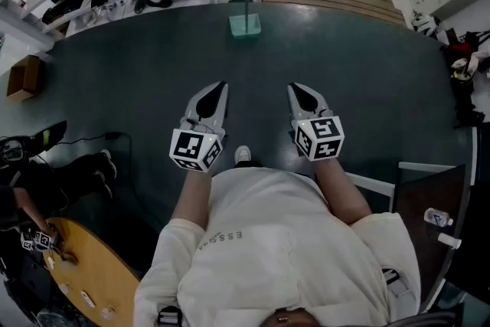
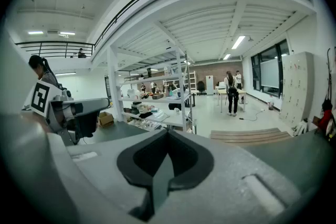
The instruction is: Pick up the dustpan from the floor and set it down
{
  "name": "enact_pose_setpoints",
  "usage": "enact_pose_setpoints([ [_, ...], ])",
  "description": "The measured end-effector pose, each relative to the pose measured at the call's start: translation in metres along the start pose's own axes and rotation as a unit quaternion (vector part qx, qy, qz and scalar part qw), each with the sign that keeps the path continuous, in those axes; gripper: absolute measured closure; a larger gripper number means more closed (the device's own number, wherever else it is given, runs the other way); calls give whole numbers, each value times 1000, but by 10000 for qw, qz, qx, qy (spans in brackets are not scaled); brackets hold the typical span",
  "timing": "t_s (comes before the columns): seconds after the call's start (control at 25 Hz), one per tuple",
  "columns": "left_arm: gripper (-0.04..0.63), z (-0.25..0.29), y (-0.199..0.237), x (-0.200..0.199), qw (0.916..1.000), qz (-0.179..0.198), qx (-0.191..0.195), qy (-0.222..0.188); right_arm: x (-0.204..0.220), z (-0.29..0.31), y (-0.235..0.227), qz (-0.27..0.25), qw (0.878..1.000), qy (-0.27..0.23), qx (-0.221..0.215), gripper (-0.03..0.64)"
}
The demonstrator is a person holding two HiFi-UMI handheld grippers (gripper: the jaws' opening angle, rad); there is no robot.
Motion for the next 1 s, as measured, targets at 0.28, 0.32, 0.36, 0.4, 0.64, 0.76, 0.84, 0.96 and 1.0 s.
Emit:
enact_pose_setpoints([
  [0.28, 580, 2, 14, -1, 10000, -36, 3, 40, -2, 12, 6, 23, 10000, 46, -24, 626],
  [0.32, 580, 2, 15, -1, 10000, -46, -1, 45, -2, 13, 7, 39, 10000, 55, -20, 626],
  [0.36, 580, 2, 17, -1, 10000, -56, -10, 49, -2, 15, 7, 71, 10000, 65, -11, 626],
  [0.4, 580, 2, 19, 0, 10000, -69, -22, 53, -2, 17, 7, 121, 9999, 74, 1, 626],
  [0.64, 580, 0, 39, 0, 9999, -92, -83, 71, -7, 34, 5, 327, 9993, 137, 95, 624],
  [0.76, 580, -3, 54, 1, 9998, -124, -141, 109, -8, 45, 9, 313, 9995, 68, 86, 624],
  [0.84, 580, -3, 64, 1, 9995, -174, -205, 133, -11, 52, 12, 273, 9995, 58, 160, 624],
  [0.96, 580, 2, 74, 4, 9990, -291, -311, 151, -16, 61, 8, 295, 9993, 88, 213, 624],
  [1.0, 580, 6, 75, 6, 9988, -321, -322, 171, -16, 64, 4, 314, 9992, 112, 216, 624],
])
Point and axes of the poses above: the fingertips, and each gripper's own axes: z forward along the fingers, y to its left, x out of its underside, the point moved 9 cm from there along -z, backward along the fingers, and after that the axes turned 8 degrees about y, right-handed, at the moved point
